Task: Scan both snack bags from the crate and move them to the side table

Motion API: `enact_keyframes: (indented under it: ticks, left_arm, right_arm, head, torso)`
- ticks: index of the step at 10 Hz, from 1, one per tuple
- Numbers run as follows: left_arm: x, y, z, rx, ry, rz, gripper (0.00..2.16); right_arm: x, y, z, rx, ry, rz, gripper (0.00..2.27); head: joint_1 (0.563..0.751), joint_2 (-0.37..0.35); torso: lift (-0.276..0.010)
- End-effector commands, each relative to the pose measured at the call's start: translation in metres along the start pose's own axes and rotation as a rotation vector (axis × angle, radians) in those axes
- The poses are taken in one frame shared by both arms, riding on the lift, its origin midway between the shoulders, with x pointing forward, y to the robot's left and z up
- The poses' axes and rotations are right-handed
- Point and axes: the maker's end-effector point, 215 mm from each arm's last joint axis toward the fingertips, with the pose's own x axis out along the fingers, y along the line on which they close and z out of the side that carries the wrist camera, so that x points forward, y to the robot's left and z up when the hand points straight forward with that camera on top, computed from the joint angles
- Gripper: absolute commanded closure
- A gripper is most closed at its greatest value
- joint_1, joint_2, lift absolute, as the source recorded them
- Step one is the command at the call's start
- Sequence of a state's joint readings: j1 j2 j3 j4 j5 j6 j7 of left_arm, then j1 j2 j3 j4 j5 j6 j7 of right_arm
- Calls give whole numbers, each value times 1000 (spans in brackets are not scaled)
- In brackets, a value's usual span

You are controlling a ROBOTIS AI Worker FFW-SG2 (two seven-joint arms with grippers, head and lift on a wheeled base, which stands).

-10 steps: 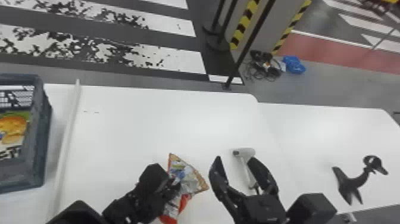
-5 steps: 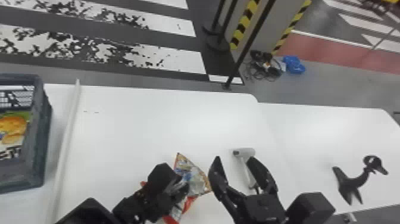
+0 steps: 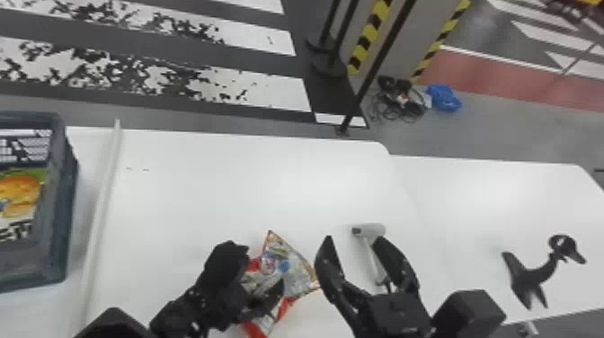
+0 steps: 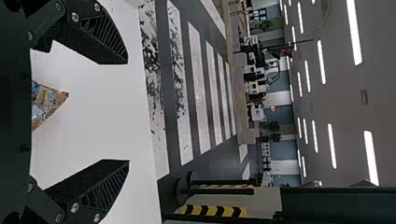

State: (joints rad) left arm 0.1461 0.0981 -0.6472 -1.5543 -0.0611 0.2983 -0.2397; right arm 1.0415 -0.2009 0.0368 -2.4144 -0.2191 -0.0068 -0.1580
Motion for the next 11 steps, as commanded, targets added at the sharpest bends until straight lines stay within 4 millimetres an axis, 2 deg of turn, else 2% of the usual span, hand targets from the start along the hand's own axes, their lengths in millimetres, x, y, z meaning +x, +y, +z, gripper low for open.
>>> enact_keyframes:
  ticks: [1,2,4,7,8,9,11]
  left_arm:
    - [-20,26,21,-21,-80,75,63]
    - [-35,50,33,-22,-127,121,63]
    - [-79,95,67,-15,-266,248,63]
    - [-160,158,80,-46,-379,417,63]
    - [-203,178,96,-60,-470,480,66]
    - [-238,199,99,-72,-497,540,66]
    - [-292,228,100,-96,-529,628,63]
  right_arm:
    - [0,0,1,-1,-2,0,181]
    - [0,1,1,0,-4,1,181]
    - [0,0,0,2,-2,-2,181]
    - [1,-1,-6,-2,4,-2,181]
    - [2,0,-10,-4,-2,1,174]
    - [4,6,-13,-15,-3,19,151]
    - [9,12,-25,-13,3,30,134]
  head:
    - [695,-350]
    - [695,-350]
    - [695,-350]
    - [695,-343]
    - [695,-294]
    - [695,-231]
    - [695,-95]
  torso:
    - [-29]
    - [-29]
    - [-29]
    - [-29]
    - [-29]
    - [-29]
    - [-29]
